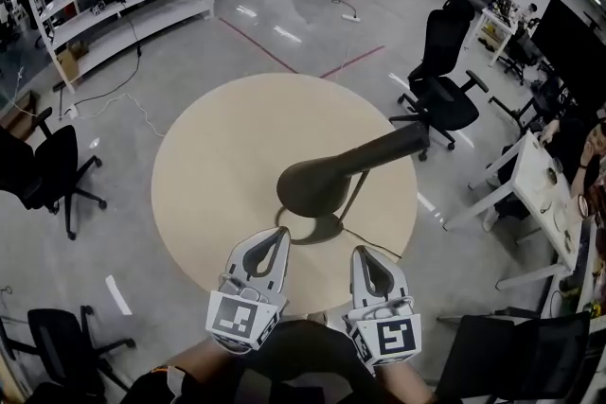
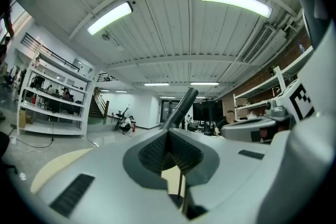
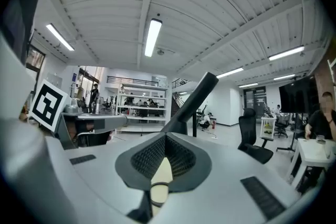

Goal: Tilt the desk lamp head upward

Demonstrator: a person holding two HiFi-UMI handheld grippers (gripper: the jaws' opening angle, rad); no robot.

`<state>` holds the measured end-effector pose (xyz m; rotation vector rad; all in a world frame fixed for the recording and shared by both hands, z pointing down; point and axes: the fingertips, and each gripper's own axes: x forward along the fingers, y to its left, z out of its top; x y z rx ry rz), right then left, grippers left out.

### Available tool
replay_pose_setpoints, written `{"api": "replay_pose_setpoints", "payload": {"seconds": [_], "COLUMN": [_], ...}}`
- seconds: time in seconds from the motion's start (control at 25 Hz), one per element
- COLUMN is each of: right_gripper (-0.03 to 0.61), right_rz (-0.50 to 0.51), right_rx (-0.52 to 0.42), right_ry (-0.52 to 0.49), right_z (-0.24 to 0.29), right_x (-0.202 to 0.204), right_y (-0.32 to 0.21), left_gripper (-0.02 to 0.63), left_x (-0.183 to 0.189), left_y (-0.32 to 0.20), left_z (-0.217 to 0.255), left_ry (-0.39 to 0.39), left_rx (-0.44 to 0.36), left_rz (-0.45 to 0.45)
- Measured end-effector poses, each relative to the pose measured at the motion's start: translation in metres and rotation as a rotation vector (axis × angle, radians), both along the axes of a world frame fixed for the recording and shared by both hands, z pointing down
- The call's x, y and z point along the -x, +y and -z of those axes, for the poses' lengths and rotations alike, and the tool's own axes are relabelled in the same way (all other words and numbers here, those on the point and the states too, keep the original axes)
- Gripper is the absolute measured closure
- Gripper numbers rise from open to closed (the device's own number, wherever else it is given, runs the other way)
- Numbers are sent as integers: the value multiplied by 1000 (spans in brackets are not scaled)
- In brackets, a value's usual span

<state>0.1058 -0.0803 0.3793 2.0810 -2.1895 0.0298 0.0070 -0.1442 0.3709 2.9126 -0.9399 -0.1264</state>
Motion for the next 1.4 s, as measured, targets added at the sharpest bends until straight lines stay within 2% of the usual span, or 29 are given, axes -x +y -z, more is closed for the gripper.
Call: {"api": "replay_pose_setpoints", "payload": {"seconds": [0.2, 0.32, 0.52, 0.64, 0.76, 0.96, 1.2, 1.4], "right_gripper": [569, 569, 569, 569, 568, 568, 568, 568], "right_rz": [152, 209, 238, 224, 196, 199, 202, 203], "right_rx": [-53, -98, -192, -227, -214, -177, -139, -115], "right_ry": [46, 101, 159, 215, 262, 281, 297, 291], "right_z": [51, 88, 148, 175, 191, 201, 201, 195], "right_x": [-21, -30, -53, -68, -84, -97, -99, -99], "right_y": [-27, -44, -73, -91, -109, -131, -153, -161], "left_gripper": [566, 566, 565, 539, 484, 454, 439, 437], "left_x": [-15, -19, -13, -7, -5, 0, 0, -3], "left_y": [-25, -41, -70, -83, -86, -88, -94, -98], "left_z": [17, 26, 25, 15, -3, -42, -81, -106], "left_ry": [20, 30, 87, 163, 253, 326, 375, 402], "left_rx": [18, 23, 112, 194, 297, 437, 570, 642], "left_rz": [84, 109, 139, 125, 80, 62, 24, -2]}}
